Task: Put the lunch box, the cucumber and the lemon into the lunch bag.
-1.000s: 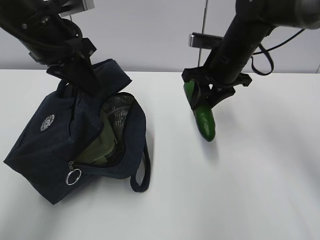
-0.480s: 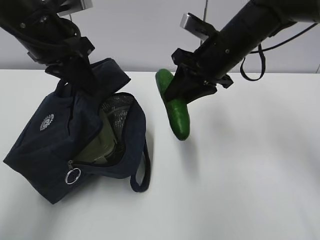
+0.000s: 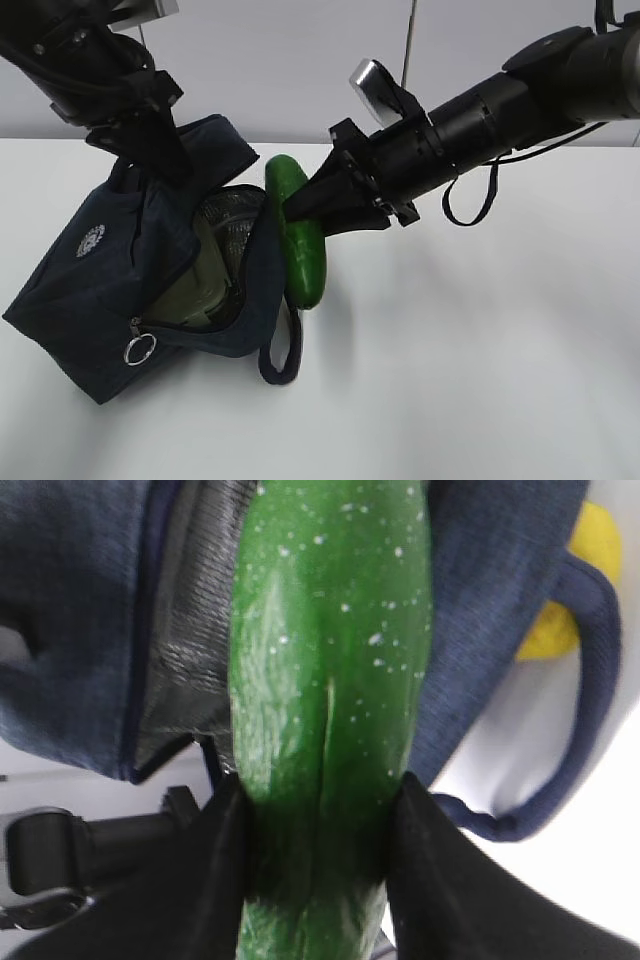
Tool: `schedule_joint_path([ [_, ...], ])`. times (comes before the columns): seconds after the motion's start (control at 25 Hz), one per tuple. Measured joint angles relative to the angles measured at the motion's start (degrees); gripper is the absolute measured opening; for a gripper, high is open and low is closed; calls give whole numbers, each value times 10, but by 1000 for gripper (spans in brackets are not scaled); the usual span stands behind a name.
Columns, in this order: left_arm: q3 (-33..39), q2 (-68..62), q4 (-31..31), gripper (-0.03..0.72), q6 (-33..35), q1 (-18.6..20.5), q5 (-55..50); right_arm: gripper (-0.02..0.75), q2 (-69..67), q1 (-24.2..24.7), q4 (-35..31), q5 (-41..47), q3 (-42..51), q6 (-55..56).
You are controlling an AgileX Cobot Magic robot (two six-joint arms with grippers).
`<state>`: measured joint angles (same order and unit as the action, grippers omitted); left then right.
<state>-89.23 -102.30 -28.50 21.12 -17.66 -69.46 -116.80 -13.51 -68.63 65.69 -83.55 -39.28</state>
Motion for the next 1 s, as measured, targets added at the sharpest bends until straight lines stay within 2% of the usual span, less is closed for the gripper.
schedule_joint_path([
  [0.16, 0, 0, -6, 11, 2, 0, 0, 278, -4, -6, -51, -1, 2, -21],
  [0.6, 0, 0, -13, 11, 7, 2, 0, 276, -43, -43, -115, -1, 4, -50],
  [1.0, 0, 0, -23, 11, 10, 2, -1, 276, -47, -70, -157, -109, 4, -101],
])
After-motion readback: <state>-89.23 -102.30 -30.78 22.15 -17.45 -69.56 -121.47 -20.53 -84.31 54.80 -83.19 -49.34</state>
